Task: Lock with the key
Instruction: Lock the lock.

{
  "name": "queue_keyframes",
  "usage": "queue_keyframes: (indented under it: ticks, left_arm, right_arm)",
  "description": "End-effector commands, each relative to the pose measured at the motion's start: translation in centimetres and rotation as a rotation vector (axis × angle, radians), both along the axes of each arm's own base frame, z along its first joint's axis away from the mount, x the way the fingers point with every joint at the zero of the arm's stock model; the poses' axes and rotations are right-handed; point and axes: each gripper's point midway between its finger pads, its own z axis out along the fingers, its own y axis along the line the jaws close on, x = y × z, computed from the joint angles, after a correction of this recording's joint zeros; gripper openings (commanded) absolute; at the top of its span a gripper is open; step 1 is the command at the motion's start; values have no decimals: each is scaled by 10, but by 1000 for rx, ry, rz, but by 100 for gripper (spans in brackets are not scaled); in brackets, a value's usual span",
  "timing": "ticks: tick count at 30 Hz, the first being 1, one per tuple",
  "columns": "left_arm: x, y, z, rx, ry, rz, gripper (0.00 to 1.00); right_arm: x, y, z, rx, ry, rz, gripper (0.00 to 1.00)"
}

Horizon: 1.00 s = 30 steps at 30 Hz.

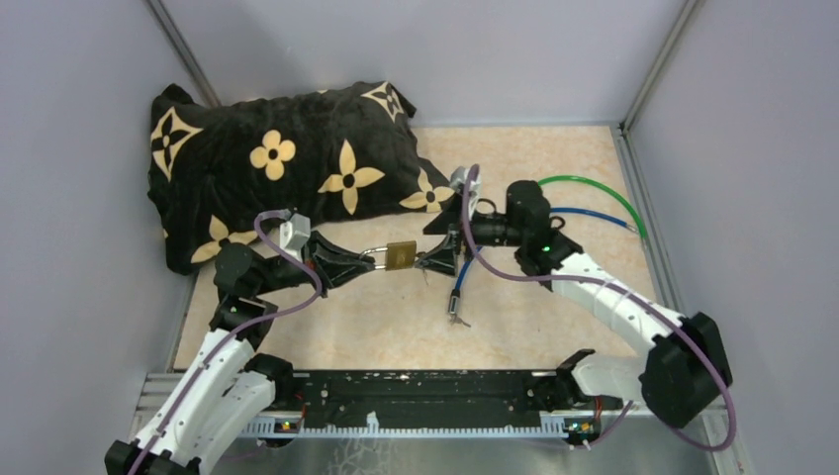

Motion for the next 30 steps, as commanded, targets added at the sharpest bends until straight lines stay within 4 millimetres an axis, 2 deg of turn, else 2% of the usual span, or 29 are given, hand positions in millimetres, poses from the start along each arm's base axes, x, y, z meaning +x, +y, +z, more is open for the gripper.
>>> queue_keyframes:
  ticks: [1, 4, 6, 7, 11, 18, 19, 22, 25, 30]
  left_arm:
    - [2, 12, 1, 24, -150, 44, 0]
    - [5, 18, -2, 28, -149, 67, 0]
    - [5, 19, -3, 24, -147, 72, 0]
    - [5, 19, -3, 22, -145, 74, 0]
    - [4, 19, -3, 21, -138, 65, 0]
    - [1, 19, 0, 21, -133, 50, 0]
    - [1, 19, 0, 20, -134, 50, 0]
    - [1, 19, 2, 18, -134, 51, 0]
    - [1, 19, 2, 16, -128, 50, 0]
    - [1, 19, 3, 11, -125, 51, 0]
  right_arm:
    - [-13, -34, 13, -27, -65, 16, 98]
    - [-18, -40, -4, -100, -64, 32, 83]
    - [-18, -37, -3, -103, -60, 56, 66]
    - [-19, -32, 1, -94, -63, 73, 61]
    - [-19, -14, 9, -103, -140, 90, 59]
    - [-8, 0, 21, -90, -187, 124, 66]
    - [-7, 3, 18, -97, -180, 135, 64]
    - [-8, 8, 14, -120, -175, 163, 47]
    - [-11, 11, 11, -130, -177, 186, 41]
    - [-11, 12, 11, -134, -188, 189, 21]
